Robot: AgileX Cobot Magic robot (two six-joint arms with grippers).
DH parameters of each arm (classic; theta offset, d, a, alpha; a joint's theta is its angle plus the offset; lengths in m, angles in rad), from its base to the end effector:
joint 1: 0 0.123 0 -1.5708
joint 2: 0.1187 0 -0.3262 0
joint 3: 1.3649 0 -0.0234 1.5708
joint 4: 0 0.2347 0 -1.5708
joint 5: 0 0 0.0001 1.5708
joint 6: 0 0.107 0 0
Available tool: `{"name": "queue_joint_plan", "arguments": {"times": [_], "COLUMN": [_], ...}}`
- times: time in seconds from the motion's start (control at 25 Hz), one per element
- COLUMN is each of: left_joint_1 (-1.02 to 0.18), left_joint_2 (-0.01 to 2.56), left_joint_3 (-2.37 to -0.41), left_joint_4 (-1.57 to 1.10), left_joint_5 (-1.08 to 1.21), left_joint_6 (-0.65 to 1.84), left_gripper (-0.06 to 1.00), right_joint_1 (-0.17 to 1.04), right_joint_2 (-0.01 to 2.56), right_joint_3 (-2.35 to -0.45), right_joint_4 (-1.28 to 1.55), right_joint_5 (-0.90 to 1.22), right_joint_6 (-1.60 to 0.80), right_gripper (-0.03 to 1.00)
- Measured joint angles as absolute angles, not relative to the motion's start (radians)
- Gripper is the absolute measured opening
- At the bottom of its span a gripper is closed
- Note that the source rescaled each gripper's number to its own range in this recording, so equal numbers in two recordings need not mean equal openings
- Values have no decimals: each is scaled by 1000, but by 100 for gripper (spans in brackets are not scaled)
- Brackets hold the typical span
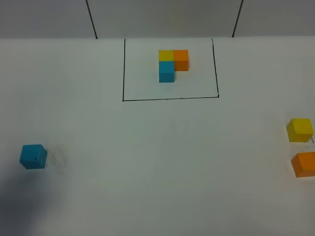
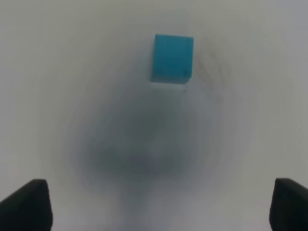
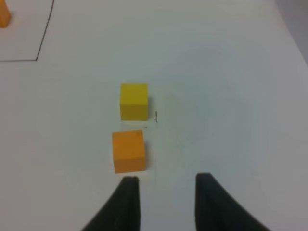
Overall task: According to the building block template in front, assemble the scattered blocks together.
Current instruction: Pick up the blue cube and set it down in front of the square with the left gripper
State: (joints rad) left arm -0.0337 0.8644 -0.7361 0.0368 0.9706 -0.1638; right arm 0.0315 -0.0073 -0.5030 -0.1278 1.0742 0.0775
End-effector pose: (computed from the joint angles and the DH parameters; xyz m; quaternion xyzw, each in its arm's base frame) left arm 0.1113 -0.0005 0.3175 -0.0567 0.9594 -0.0098 0.2763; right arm -0.0483 -0.0135 0.2621 0.0228 0.8520 -0.0354 0.5218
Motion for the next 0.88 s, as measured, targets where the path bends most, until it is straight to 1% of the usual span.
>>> {"name": "queue_joint_plan", "arguments": {"times": [0.32,0.88], "left_joint_1": [-34,-34], "left_joint_2": [1153,1469], "left_joint_3": [-743,-744], "left_joint_4": [37,37], "left_joint_5": [782,555], "left_joint_6": [-161,-161], "left_gripper": [89,84], "right_joint_1": [31,31], "right_joint_2": [-7,-7], "right_joint_3": [-503,-503], "right_joint_4": [-128,-128], "right_joint_5": [1074,1074], "right_joint_6": [78,78], "right_gripper": [2,2]}}
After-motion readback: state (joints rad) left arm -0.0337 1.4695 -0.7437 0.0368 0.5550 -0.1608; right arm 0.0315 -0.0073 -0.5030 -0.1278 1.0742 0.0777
